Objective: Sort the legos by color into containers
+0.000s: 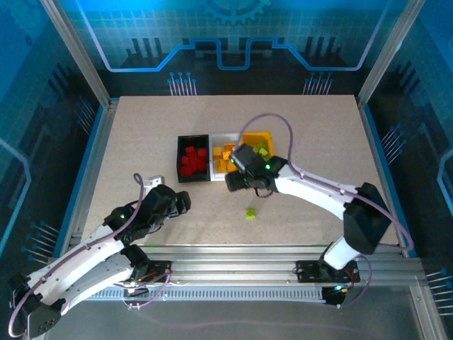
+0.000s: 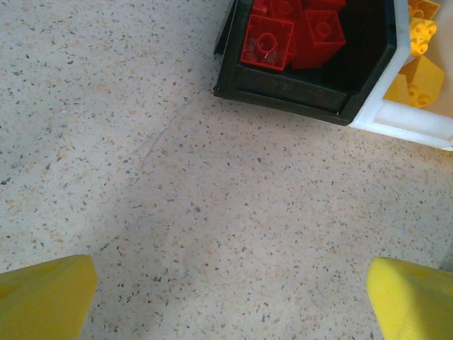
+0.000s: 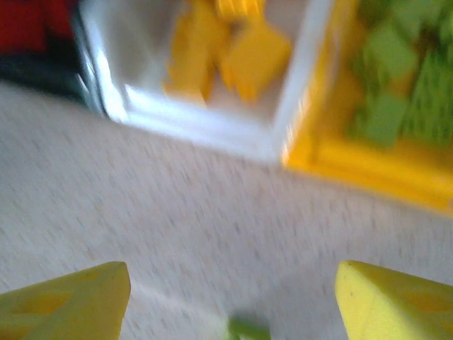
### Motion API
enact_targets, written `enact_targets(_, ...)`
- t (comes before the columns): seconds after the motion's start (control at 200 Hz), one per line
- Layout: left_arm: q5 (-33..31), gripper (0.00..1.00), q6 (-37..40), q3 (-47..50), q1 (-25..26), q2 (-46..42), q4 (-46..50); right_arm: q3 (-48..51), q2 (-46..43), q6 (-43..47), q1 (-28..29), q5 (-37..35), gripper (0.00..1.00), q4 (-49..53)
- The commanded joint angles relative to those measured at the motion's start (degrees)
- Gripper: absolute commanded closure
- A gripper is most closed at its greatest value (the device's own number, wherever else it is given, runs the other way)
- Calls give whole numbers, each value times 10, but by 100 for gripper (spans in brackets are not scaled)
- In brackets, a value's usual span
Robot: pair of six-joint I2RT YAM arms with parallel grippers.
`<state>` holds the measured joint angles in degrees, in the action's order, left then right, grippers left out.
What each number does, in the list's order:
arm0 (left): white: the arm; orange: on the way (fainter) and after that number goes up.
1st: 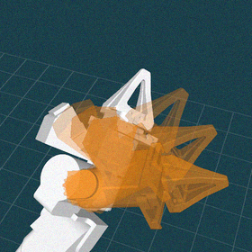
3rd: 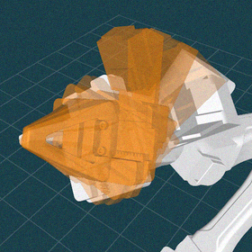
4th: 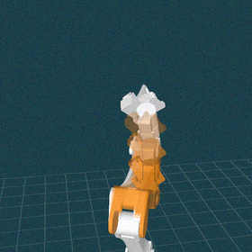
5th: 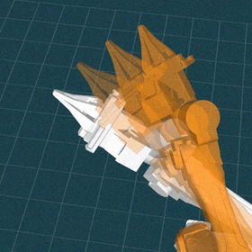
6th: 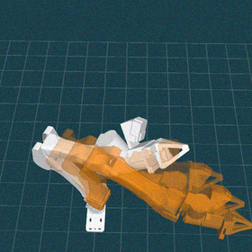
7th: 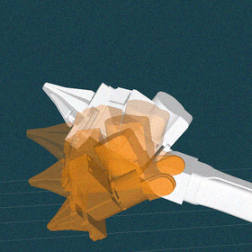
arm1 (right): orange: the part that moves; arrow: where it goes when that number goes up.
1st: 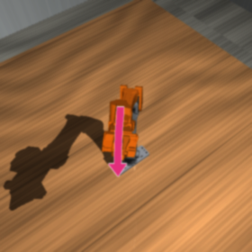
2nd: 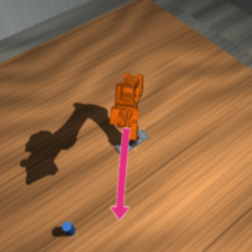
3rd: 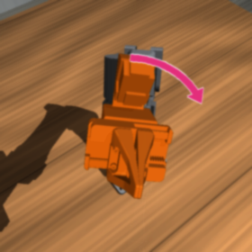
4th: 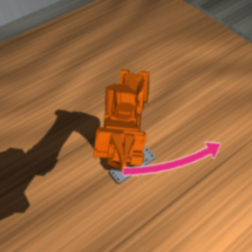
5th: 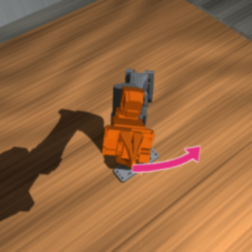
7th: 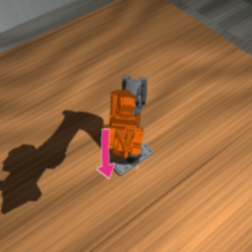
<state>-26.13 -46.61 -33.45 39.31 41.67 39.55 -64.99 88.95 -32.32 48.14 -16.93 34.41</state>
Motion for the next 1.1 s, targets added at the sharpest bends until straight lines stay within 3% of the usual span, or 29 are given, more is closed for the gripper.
enact_targets(0.0,4,1,0,13,-8,12,-23,84,-12,-70,35,12,22,66)
enact_targets(0.2,15,1,-5,26,-11,28,-44,128,14,-99,71,31,21,34)
enact_targets(0.515,17,1,-2,25,-13,36,-40,73,90,-91,68,16,27,1)
enact_targets(0.655,17,1,-2,27,-14,36,-40,65,112,-97,58,10,38,24)
enact_targets(0.9,19,1,0,28,-17,41,-49,89,81,-92,40,11,67,24)
enact_targets(1.096,22,1,2,23,-19,49,-51,67,-10,-51,-9,-18,71,47)
